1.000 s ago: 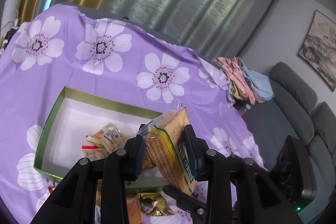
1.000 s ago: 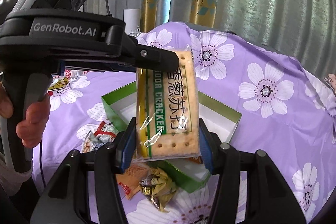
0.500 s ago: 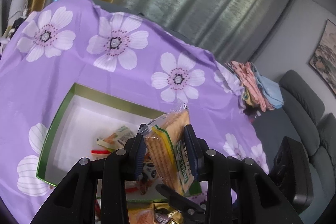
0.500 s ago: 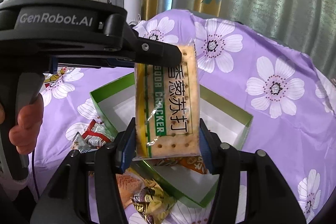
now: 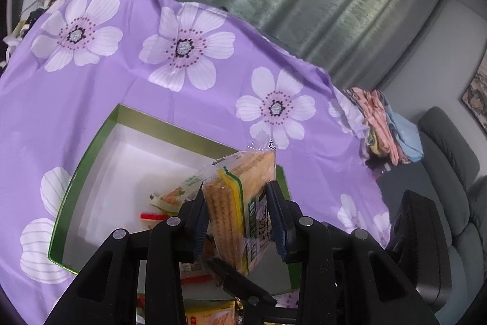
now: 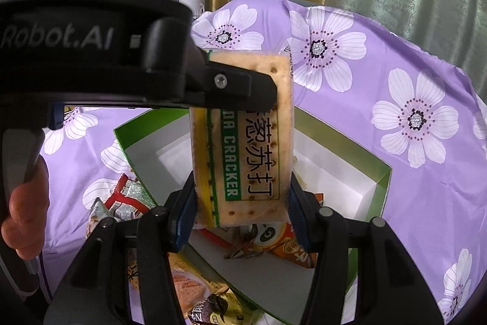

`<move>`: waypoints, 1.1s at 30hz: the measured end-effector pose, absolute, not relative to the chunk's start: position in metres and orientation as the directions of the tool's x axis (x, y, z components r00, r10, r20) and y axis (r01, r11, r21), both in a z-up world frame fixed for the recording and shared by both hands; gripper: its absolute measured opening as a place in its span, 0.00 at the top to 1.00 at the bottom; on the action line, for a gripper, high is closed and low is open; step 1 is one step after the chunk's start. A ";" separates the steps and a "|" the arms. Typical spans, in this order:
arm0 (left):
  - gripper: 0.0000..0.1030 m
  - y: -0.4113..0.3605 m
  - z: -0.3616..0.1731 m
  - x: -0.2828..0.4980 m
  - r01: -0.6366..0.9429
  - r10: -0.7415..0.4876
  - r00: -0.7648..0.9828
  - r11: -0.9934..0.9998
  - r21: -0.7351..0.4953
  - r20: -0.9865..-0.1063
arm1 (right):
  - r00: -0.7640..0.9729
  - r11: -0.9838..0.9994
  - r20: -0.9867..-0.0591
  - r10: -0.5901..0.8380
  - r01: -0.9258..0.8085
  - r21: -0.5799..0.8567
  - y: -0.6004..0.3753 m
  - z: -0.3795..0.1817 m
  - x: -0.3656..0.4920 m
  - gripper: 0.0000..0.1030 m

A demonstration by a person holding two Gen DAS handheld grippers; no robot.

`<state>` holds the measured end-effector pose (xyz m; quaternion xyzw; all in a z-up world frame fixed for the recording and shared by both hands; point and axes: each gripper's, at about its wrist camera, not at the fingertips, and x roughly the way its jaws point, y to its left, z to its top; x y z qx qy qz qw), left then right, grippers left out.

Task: Organize snacks
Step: 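Lower the cracker packet into the box and open the right gripper, then withdraw the right gripper from the box toward the remaining snacks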

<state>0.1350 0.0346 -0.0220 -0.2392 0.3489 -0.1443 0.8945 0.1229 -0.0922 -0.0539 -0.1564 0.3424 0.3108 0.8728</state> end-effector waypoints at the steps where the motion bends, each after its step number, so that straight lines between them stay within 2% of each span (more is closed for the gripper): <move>1: 0.66 0.035 -0.023 0.136 0.086 -0.419 0.714 0.847 -0.524 -0.561 | 0.571 0.759 -0.695 0.437 -0.648 -0.055 -0.092 -0.054 0.123 0.46; 6: 0.65 0.035 -0.024 0.137 0.069 -0.407 0.707 0.854 -0.516 -0.578 | 0.581 0.768 -0.693 0.426 -0.637 -0.062 -0.090 -0.053 0.124 0.43; 7: 0.56 0.036 -0.023 0.136 0.065 -0.400 0.711 0.856 -0.512 -0.578 | 0.585 0.768 -0.690 0.426 -0.637 -0.066 -0.090 -0.052 0.123 0.40; 8: 0.37 0.036 -0.020 0.134 0.057 -0.385 0.718 0.863 -0.503 -0.579 | 0.588 0.768 -0.686 0.428 -0.637 -0.066 -0.090 -0.050 0.121 0.38; 10: 0.15 0.037 -0.018 0.132 0.048 -0.368 0.728 0.870 -0.491 -0.579 | 0.594 0.773 -0.675 0.438 -0.632 -0.055 -0.092 -0.046 0.118 0.31; 14: 0.15 0.038 -0.009 0.124 0.043 -0.333 0.746 0.888 -0.457 -0.577 | 0.606 0.784 -0.664 0.438 -0.619 -0.049 -0.098 -0.039 0.111 0.29; 25: 0.04 0.032 0.021 0.088 0.063 -0.233 0.804 0.948 -0.311 -0.547 | 0.643 0.828 -0.610 0.464 -0.559 0.042 -0.125 -0.021 0.072 0.12; 33: 0.01 0.049 0.040 0.059 0.112 -0.275 0.810 0.939 -0.325 -0.517 | 0.660 0.844 -0.579 0.479 -0.529 0.095 -0.142 -0.008 0.034 0.06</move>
